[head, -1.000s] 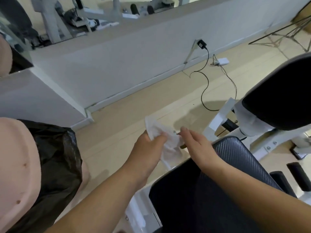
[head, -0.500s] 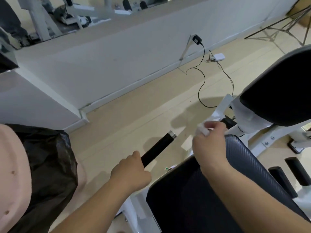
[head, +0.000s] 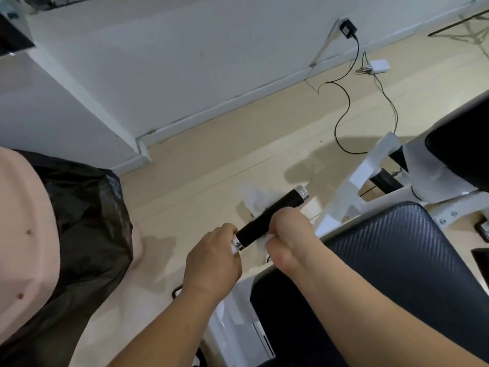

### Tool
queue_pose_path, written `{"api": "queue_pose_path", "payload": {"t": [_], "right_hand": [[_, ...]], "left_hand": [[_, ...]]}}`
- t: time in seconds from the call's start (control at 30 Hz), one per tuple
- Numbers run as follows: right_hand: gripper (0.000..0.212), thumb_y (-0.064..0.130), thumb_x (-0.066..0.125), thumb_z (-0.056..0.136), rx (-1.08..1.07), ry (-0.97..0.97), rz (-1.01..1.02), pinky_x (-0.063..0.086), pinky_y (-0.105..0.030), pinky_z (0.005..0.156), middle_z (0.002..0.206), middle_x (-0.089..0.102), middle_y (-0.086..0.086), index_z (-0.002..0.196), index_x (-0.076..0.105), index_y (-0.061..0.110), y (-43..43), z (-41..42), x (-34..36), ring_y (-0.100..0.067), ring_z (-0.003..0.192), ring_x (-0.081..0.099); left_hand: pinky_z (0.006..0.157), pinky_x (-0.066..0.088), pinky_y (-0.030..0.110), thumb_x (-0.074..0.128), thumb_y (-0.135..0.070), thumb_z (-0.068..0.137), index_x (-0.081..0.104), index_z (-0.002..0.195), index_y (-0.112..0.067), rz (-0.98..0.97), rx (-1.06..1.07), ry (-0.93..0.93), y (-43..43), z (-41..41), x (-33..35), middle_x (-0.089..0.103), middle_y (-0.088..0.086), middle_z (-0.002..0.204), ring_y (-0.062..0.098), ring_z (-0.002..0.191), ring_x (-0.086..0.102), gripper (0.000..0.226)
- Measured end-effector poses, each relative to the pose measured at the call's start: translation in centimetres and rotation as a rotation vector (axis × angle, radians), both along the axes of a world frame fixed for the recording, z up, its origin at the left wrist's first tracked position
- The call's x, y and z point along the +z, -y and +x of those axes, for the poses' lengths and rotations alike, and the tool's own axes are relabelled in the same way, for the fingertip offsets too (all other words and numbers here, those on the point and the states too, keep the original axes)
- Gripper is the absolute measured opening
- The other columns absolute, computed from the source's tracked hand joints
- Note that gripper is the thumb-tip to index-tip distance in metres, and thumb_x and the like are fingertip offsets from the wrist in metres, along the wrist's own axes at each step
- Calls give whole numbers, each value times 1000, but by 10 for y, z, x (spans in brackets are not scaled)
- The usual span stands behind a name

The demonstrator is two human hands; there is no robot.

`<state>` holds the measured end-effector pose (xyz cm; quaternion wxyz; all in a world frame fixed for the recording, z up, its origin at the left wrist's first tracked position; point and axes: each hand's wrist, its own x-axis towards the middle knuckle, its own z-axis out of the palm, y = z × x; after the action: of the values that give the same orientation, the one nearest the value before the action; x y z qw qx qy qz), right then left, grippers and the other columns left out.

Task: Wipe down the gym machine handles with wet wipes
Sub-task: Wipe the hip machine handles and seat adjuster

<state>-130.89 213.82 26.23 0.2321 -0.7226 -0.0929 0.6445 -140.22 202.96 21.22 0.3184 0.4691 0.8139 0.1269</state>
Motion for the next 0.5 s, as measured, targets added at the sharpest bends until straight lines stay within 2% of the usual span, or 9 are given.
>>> {"api": "queue_pose_path", "payload": {"t": [0.03, 0.1, 0.17, 0.2, 0.27, 0.33, 0.4, 0.43, 0.5], "right_hand": [[50, -19, 22, 84, 37, -33, -9, 50, -33, 61, 87, 63, -14, 109, 58, 4, 5, 1, 2, -27, 74, 59], [48, -16, 27, 87, 87, -74, -4, 46, -26, 53, 82, 67, -11, 109, 65, 5, -1, 8, 9, -23, 69, 61], [33, -8, 38, 92, 152, -4, 35, 42, -23, 45, 59, 68, 1, 95, 66, 9, -21, 20, 13, -12, 52, 61], [27, -3, 40, 96, 181, 74, 74, 40, -27, 46, 42, 58, 11, 85, 58, 14, -33, 26, 14, -7, 43, 56], [28, 5, 42, 101, 175, 199, 136, 35, -29, 51, 31, 47, 18, 80, 45, 23, -45, 32, 15, -10, 49, 49], [26, 3, 41, 98, 86, 176, 157, 40, -26, 51, 46, 61, 14, 91, 56, 22, -37, 22, 15, -13, 59, 50], [35, -4, 37, 93, -33, 67, 105, 47, -22, 54, 74, 71, -1, 105, 65, 13, -12, -1, 7, -18, 65, 59], [34, -6, 36, 92, -11, 43, 78, 48, -24, 57, 81, 69, -7, 106, 63, 10, 5, -10, 4, -21, 67, 61], [30, -6, 37, 90, 129, 33, 13, 44, -27, 54, 83, 63, -15, 105, 58, 9, 35, -23, 0, -23, 62, 57]], "left_hand": [[57, 33, 34, 55, -17, 86, 48, 98, -29, -7, -4, -4, 0, 0, -1, 50, -10, 77, 19, 73, 49, 18], [59, 31, 33, 55, -18, 86, 49, 100, -30, -11, -17, -16, 0, 0, -1, 48, -11, 77, 19, 73, 48, 20], [61, 34, 33, 55, -19, 86, 51, 102, -31, -15, -7, -13, 0, 0, 0, 49, -12, 78, 18, 74, 49, 21], [62, 37, 33, 54, -18, 86, 51, 103, -31, -22, 2, -8, -1, 0, 0, 51, -11, 80, 18, 75, 50, 21], [65, 44, 34, 54, -18, 86, 53, 106, -31, -36, 22, 4, -2, 0, -2, 54, -11, 83, 18, 78, 53, 24], [67, 44, 33, 55, -19, 86, 53, 113, -32, -34, 26, -4, -1, 2, -4, 55, -12, 85, 18, 80, 53, 30], [66, 40, 33, 54, -21, 87, 52, 116, -33, -37, 28, -25, -2, 2, -3, 51, -13, 84, 18, 80, 50, 32], [65, 38, 33, 54, -21, 87, 51, 115, -33, -48, 28, -25, -3, 2, -1, 49, -13, 84, 18, 80, 48, 30], [65, 36, 32, 55, -24, 87, 45, 106, -31, -102, 25, -13, -5, 2, 1, 47, -14, 84, 17, 79, 47, 23]]}}
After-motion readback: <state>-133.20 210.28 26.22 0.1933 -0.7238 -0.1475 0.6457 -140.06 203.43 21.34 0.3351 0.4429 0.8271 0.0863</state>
